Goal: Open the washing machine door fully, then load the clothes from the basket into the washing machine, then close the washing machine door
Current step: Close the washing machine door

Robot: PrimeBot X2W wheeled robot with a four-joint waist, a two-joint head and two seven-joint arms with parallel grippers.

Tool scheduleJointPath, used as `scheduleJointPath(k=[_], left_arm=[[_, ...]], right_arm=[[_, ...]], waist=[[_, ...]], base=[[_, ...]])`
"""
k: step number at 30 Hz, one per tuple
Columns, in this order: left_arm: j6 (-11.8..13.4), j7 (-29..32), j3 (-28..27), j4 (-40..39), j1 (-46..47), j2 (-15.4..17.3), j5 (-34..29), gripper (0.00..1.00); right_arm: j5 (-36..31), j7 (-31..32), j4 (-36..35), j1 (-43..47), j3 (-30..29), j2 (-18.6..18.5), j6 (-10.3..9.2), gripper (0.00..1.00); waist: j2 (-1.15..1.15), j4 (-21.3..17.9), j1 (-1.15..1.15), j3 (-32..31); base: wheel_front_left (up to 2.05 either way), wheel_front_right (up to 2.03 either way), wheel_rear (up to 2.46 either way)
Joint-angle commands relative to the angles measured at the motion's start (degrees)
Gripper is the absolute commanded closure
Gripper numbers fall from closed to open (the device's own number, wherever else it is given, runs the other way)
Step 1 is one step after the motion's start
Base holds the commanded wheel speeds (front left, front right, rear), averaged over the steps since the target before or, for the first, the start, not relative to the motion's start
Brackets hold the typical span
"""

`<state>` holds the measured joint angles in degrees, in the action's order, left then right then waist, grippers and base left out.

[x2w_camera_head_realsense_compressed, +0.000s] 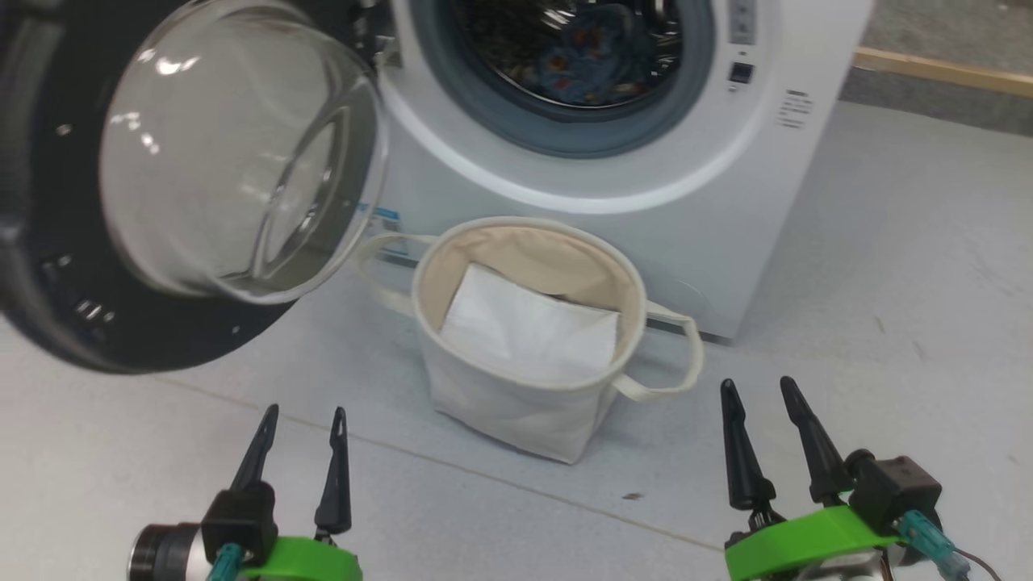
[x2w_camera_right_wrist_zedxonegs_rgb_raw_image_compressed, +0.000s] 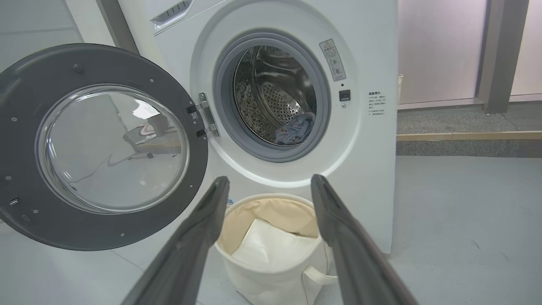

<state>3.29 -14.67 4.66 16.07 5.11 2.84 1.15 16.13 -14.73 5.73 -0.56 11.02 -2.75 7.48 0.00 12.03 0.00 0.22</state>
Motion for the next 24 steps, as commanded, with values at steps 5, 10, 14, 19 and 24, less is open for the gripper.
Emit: scheduleJointPath(k=[5, 10, 14, 19, 24], left_arm=[[0.7, -0.3, -2.6, -3.0, 1.9, 1.2, -0.1, 0.00], [0.9, -0.3, -2.9, -3.4, 2.3, 1.3, 0.1, 0.00], [0.9, -0.3, -2.9, -3.3, 2.4, 1.2, 0.2, 0.00], [1.1, -0.3, -2.8, -3.1, 2.1, 1.1, 0.4, 0.00], [1.1, -0.3, -2.5, -2.9, 1.9, 0.9, 0.6, 0.00]], right_arm=[[-0.9, -0.3, -2.3, -1.5, 1.8, -0.1, 0.01, 0.00], [-1.3, -0.3, -2.4, -2.1, 1.9, -0.1, 0.01, 0.00], [-1.4, -0.3, -2.1, -2.3, 2.0, -0.1, 0.01, 0.00], [-1.3, -0.3, -2.0, -2.4, 2.5, -0.1, 0.01, 0.00], [-1.2, -0.3, -1.7, -2.1, 2.7, -0.1, 0.01, 0.00]], waist=[[0.00, 5.8, 0.00, 0.9], [0.00, 8.8, 0.00, 1.9], [0.00, 10.8, 0.00, 2.1], [0.00, 12.3, 0.00, 1.8], [0.00, 13.3, 0.00, 1.2]], base=[[0.00, 0.00, 0.00], [0.00, 0.00, 0.00], [0.00, 0.00, 0.00], [0.00, 0.00, 0.00], [0.00, 0.00, 0.00]])
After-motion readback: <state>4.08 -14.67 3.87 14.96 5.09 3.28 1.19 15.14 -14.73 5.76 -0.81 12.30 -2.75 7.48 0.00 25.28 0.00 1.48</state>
